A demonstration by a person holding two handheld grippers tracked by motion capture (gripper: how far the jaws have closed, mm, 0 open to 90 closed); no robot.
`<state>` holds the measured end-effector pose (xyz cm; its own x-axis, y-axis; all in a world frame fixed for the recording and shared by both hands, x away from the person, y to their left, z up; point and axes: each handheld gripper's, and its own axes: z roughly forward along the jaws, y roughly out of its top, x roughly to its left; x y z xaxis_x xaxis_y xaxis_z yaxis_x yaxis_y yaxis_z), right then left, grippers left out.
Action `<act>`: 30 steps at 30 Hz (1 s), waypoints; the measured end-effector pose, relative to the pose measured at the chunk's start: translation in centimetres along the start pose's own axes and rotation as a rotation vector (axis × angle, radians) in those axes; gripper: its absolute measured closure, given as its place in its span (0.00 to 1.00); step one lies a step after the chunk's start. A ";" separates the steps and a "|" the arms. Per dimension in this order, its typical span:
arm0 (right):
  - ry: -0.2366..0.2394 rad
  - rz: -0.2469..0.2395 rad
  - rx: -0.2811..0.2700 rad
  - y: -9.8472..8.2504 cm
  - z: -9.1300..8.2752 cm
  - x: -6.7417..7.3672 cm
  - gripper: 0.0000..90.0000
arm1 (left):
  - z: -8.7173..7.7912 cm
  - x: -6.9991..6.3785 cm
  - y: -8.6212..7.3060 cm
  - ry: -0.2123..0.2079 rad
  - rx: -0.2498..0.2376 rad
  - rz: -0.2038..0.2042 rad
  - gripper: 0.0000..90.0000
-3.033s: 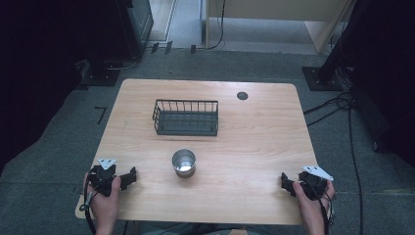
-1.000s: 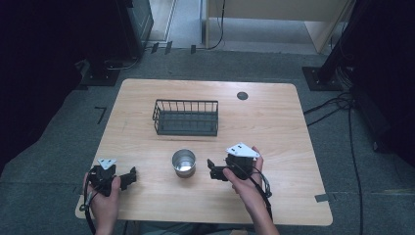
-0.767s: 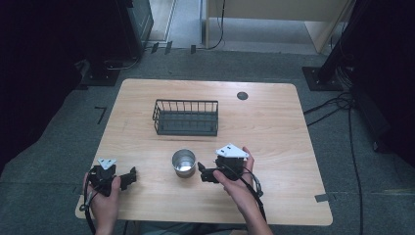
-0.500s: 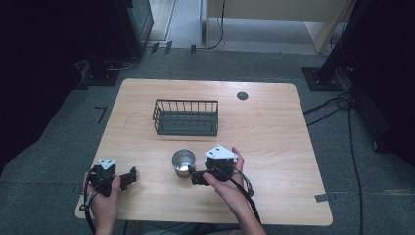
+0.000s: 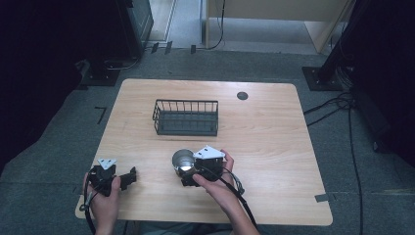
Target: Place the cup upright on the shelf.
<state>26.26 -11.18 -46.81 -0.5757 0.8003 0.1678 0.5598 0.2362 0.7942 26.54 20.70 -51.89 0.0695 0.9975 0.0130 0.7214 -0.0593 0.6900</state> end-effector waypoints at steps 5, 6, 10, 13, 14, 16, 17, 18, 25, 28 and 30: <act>0.010 -0.015 0.033 0.0 1.1 0.5 0.00 | 0.0 0.0 0.0 0.000 0.000 0.000 0.00; 0.013 -0.020 0.036 0.0 1.3 0.6 0.00 | 0.0 0.0 0.0 0.000 0.000 0.000 0.00; 0.019 -0.018 0.048 0.0 2.0 0.9 0.00 | 0.0 0.0 0.0 0.000 0.000 0.000 0.00; 0.022 -0.013 0.058 0.0 2.6 1.1 0.00 | 0.0 0.0 0.0 0.000 0.000 0.000 0.00; 0.026 -0.010 0.059 0.1 2.7 1.1 0.00 | 0.0 0.0 0.0 0.000 0.000 0.000 0.00; 0.029 -0.011 0.062 0.2 2.9 1.2 0.00 | 0.0 0.0 0.0 0.000 0.000 0.000 0.00; 0.030 -0.014 0.063 0.2 3.0 1.2 0.00 | 0.0 0.0 0.0 0.000 0.000 0.000 0.00; 0.031 -0.014 0.065 0.2 3.1 1.3 0.00 | 0.0 0.0 0.0 0.001 0.000 0.001 0.00; -0.020 -0.016 0.075 0.2 4.1 1.1 0.05 | 0.0 0.0 0.0 0.000 0.000 0.000 0.00; -0.021 -0.018 0.075 0.1 4.3 1.1 0.06 | 0.0 0.0 0.0 0.000 0.000 0.000 0.00; -0.023 -0.025 0.069 0.1 4.3 1.2 0.08 | 0.0 0.0 0.0 0.000 0.000 0.000 0.00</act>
<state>28.20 -7.76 -49.02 -0.5768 0.8057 0.1345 0.5857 0.2931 0.7557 26.54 20.70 -51.89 0.0697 0.9975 0.0131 0.7216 -0.0595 0.6898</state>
